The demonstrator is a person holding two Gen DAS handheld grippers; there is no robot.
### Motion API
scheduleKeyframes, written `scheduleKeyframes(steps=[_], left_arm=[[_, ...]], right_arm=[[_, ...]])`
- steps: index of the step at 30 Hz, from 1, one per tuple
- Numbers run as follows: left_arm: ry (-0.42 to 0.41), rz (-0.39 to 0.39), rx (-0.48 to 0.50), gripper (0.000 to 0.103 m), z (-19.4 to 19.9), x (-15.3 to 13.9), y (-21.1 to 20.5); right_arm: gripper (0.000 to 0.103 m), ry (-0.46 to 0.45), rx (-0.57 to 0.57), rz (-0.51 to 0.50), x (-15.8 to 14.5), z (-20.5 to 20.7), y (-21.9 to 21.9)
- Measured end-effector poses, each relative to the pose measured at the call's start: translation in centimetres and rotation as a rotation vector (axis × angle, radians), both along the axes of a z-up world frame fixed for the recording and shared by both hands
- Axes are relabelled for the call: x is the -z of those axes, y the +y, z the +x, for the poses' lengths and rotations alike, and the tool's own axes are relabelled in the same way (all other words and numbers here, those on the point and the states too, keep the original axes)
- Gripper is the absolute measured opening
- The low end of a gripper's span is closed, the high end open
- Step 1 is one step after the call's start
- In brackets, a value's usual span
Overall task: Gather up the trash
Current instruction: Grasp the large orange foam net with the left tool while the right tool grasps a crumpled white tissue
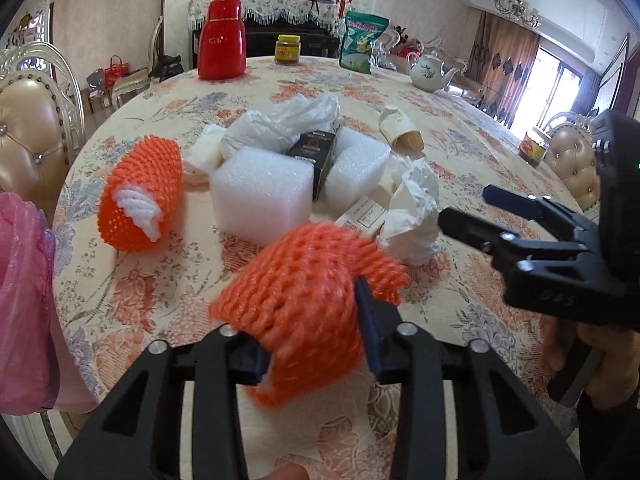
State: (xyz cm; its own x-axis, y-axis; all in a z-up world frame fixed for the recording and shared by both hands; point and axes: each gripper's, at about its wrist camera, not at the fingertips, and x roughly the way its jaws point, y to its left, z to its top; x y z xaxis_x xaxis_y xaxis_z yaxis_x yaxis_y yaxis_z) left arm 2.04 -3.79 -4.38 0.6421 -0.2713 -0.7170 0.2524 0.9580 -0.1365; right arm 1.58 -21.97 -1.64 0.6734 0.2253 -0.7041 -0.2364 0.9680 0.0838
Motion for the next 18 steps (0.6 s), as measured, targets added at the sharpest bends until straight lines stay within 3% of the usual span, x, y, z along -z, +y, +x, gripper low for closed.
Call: scheduleKeyframes(steps=[10, 18], left_arm=[[-0.031, -0.030, -0.028, 0.025, -0.6, -1.3, 2.3], [-0.063, -0.049, -0.037, 0.022, -1.0, -2.4, 3.6]], right_arm=[[0.084, 0.055, -0.009, -0.054, 1.4, 0.9, 2.0], [0.031, 0.103, -0.010, -0.094, 2.7, 1.6, 3.0]])
